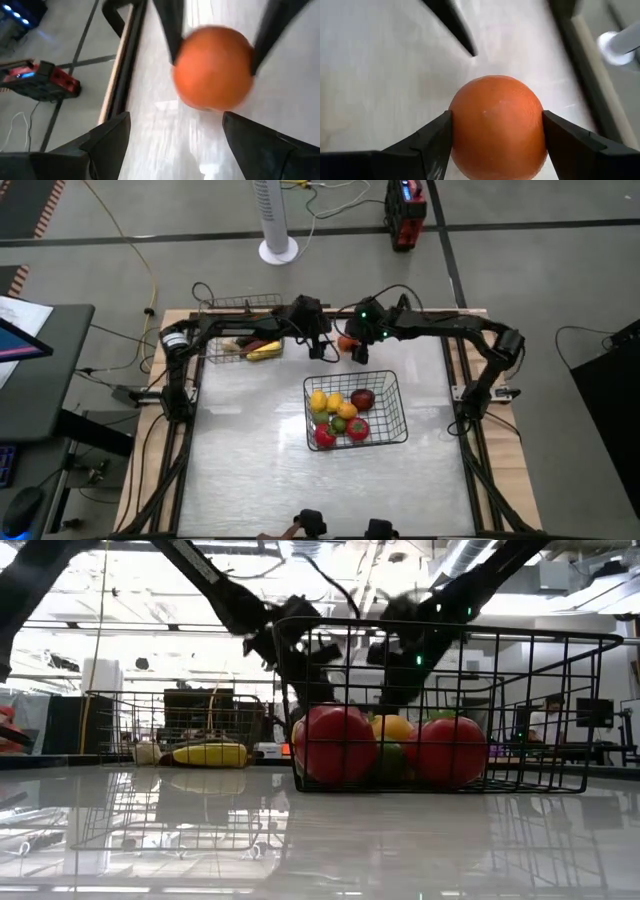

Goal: Sort produce into baskets
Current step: Put the orange into the bottom wire basket, then return to Home Position

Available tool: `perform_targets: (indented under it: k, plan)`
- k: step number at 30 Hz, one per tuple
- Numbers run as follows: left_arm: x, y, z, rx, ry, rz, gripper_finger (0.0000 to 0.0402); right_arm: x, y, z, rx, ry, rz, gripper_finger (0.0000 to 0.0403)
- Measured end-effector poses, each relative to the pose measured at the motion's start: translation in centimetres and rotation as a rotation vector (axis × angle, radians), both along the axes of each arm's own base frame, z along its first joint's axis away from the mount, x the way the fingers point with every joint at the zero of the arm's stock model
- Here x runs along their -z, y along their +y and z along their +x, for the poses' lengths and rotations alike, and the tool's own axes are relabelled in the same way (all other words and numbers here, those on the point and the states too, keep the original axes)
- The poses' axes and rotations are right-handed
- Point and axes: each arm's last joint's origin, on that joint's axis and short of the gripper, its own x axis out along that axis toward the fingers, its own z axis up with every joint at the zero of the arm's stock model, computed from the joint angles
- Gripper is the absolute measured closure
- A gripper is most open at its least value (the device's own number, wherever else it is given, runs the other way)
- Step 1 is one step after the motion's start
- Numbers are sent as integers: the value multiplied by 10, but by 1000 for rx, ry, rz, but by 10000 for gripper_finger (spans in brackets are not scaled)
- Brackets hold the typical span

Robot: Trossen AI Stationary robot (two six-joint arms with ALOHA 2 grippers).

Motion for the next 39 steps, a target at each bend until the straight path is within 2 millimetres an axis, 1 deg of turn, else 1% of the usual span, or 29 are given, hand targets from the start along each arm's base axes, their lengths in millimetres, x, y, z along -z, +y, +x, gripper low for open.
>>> perform_targets:
  k: [4, 8, 10, 14, 15, 17, 19, 23, 25, 27, 30, 33, 36, 39]
  plan:
    - [-31, -6, -9, 3, -49, 11, 97, -35, 15, -4, 15, -8, -11, 104]
    - [-57, -12, -19, 19, -109, -9, 97, -74, 42, -10, -18, -38, 3, 104]
    - [-65, -16, -24, 36, -130, -30, 97, -90, 58, -15, -45, -51, 11, 104]
    - [-85, -28, -40, 78, -214, -61, 97, -122, 92, -23, -86, -127, 43, 101]
    - [-89, -32, -45, 90, -237, -78, 97, -128, 100, -26, -102, -155, 63, 100]
    - [-90, -40, -54, 120, -289, -118, 97, -134, 118, -28, -132, -176, 103, 98]
    - [-91, -51, -64, 146, -351, -132, 97, -136, 133, -29, -157, -170, 135, 97]
    - [-93, -73, -80, 185, -466, -128, 97, -130, 161, -28, -200, -109, 203, 96]
    - [-96, -82, -87, 182, -495, -118, 97, -126, 171, -25, -199, -80, 234, 95]
    - [-99, -91, -92, 182, -503, -113, 97, -119, 179, -21, -158, -46, 246, 94]
    - [-104, -105, -99, 183, -521, -99, 97, -110, 184, -18, -94, 15, 240, 84]
    - [-109, -116, -102, 168, -513, -87, 97, -105, 184, -19, -46, 57, 243, 67]
    - [-110, -124, -102, 162, -498, -73, 97, -104, 184, -19, -29, 60, 255, 53]
    - [-107, -131, -101, 173, -471, -83, 97, -104, 186, -19, -33, 59, 257, 50]
